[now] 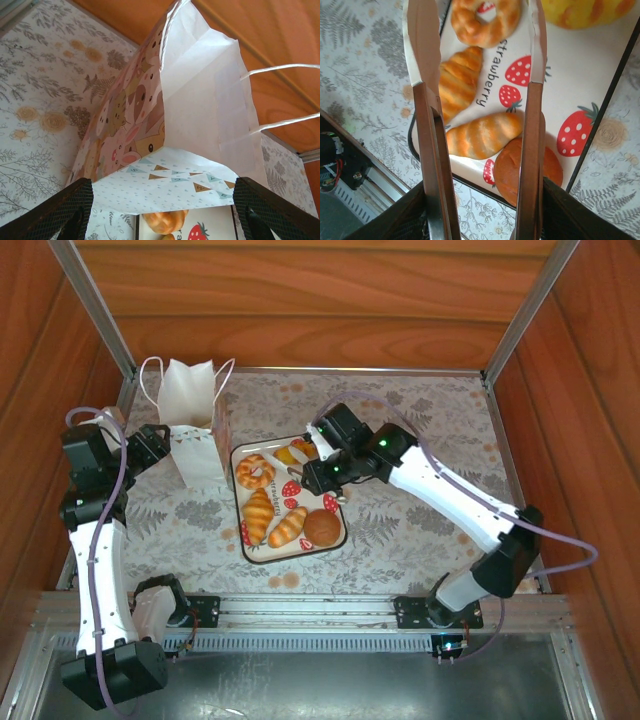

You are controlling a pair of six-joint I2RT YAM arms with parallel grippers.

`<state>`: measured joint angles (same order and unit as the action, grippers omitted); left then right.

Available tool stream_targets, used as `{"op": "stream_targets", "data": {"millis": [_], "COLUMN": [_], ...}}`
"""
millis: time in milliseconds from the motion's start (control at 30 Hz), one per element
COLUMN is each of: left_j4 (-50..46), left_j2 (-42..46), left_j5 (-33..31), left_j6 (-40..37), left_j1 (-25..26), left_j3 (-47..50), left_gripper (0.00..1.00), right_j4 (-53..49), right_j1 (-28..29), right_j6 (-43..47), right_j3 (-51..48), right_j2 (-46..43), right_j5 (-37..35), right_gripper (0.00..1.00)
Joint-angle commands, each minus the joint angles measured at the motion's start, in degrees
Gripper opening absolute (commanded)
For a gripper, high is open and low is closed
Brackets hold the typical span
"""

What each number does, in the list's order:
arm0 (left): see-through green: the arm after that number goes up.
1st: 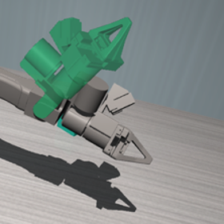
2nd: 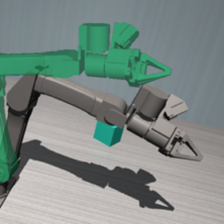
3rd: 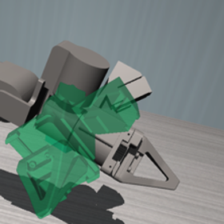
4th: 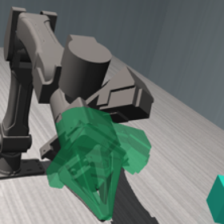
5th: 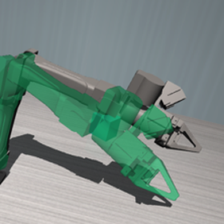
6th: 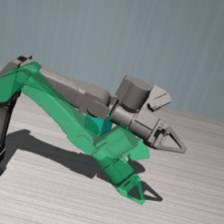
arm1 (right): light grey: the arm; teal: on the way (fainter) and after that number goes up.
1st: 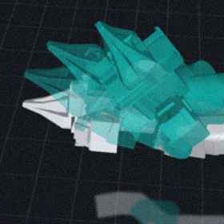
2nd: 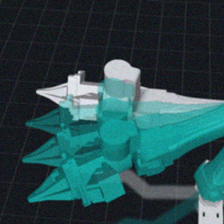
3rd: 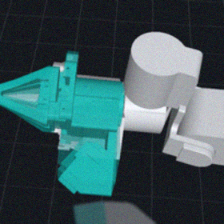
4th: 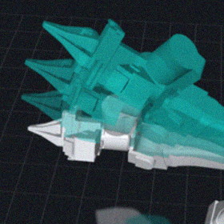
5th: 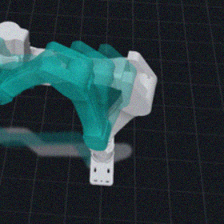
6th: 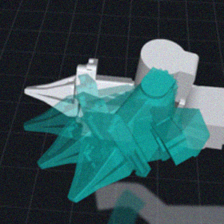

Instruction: Place the fake bread into the paper bag

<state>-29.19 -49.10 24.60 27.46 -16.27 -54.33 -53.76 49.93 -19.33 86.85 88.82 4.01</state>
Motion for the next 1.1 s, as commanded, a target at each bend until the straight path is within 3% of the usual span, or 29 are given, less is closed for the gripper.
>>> {"op": "stream_targets", "data": {"millis": [0,467,1067], "left_j4": [0.35,0.36,0.34], "left_j2": [0.90,0.09,0.01], "left_j5": [-0.84,-2.54,-3.93], "left_j6": [-0.12,-2.13,-3.44], "left_j1": [-0.09,-0.08,-0.10], "left_j3": [0.32,-2.15,-2.70], "left_gripper": [0.78,0.78,0.78], "right_j4": [1.52,0.26,-4.68], "right_j1": [-1.71,-3.17,-3.53], "right_j6": [-1.91,-2.88,-2.50], "right_j3": [0.29,9.22,18.02], "right_j2": [2.82,18.50,27.50], "right_j5": [3.90,7.72,8.65], "right_gripper": [0.55,0.54,0.53]}}
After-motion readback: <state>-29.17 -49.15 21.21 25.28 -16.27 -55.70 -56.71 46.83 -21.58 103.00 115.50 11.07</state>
